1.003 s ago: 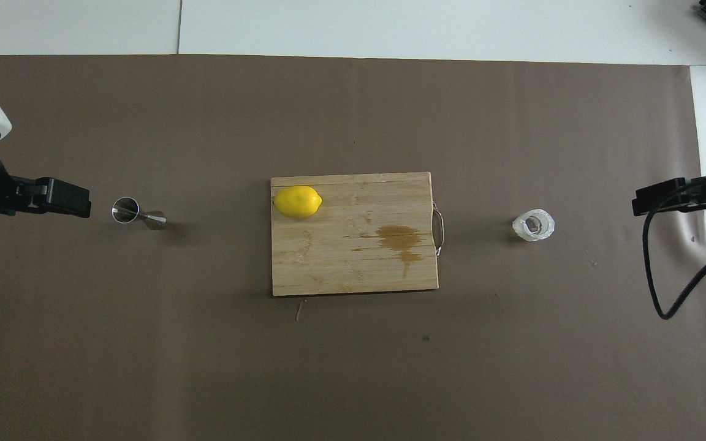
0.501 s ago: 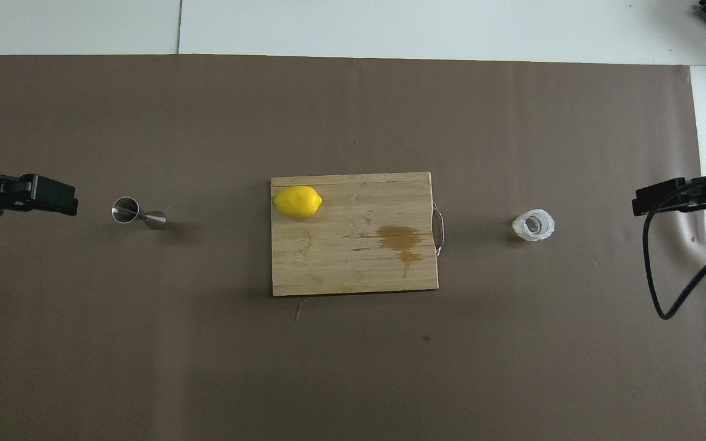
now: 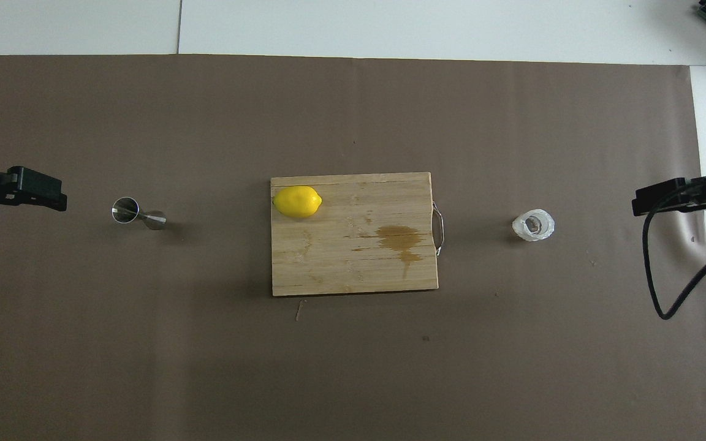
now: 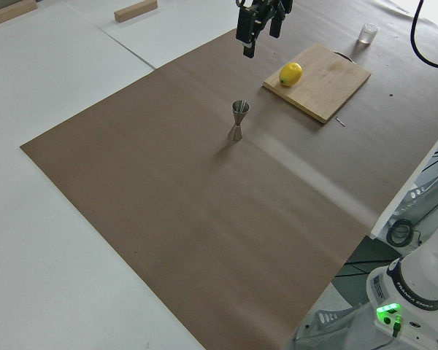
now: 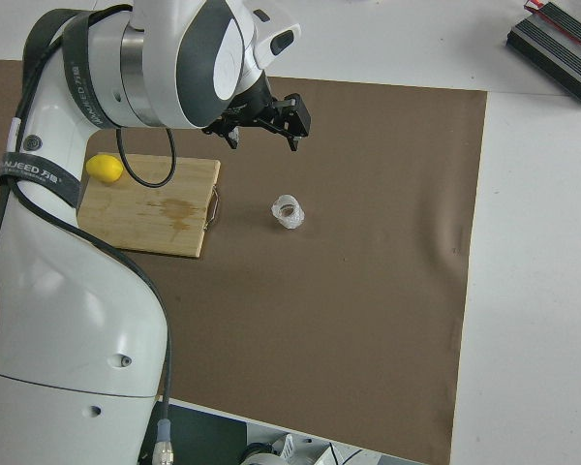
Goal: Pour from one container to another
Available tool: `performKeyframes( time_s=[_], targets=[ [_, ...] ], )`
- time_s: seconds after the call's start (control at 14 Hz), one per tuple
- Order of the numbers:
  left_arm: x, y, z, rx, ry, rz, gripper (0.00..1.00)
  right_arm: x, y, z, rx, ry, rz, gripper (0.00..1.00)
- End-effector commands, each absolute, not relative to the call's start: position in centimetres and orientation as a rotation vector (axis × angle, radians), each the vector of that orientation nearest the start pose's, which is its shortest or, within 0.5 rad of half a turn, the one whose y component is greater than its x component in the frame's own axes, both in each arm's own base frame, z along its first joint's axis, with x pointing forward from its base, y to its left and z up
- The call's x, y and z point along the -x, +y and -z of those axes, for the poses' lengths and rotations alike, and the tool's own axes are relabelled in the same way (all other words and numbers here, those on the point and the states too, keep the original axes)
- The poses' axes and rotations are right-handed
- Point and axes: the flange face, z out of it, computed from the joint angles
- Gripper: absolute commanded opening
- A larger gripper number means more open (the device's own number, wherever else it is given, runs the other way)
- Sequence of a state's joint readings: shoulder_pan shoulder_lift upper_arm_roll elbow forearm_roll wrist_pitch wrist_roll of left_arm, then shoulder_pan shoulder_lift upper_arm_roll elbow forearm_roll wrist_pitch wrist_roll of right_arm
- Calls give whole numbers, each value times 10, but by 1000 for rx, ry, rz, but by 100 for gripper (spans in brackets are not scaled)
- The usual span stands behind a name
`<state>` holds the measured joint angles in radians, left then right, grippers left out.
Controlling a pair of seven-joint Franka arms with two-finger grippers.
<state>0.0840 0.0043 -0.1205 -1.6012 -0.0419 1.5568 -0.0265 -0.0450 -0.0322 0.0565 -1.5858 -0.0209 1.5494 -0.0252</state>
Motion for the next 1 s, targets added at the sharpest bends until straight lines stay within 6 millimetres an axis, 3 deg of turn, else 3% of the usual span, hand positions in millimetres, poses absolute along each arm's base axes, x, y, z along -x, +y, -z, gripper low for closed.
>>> performKeyframes(
  time_s=[0.0, 0.14, 0.29, 0.5, 0.64, 0.93],
  targets=[
    [-542, -24, -611, 3183, -20, -74, 100, -537, 2, -637, 3159, -82, -6, 100],
    [-537, -23, -601, 3185, -61, -41, 100, -537, 1, -636, 3159, -82, -8, 100],
    [-538, -24, -598, 3180, -312, -39, 100, -537, 2, -637, 3159, -84, -6, 100],
    [-538, -14, -578, 3195, -467, -144, 100, -537, 2, -637, 3159, -84, -6, 100],
    [-539, 11, -556, 3224, -762, -231, 100, -537, 2, -637, 3159, -84, -6, 100],
    [-539, 26, -506, 3088, -1389, -339, 100, -537, 1, -636, 3159, -79, -8, 100]
  ],
)
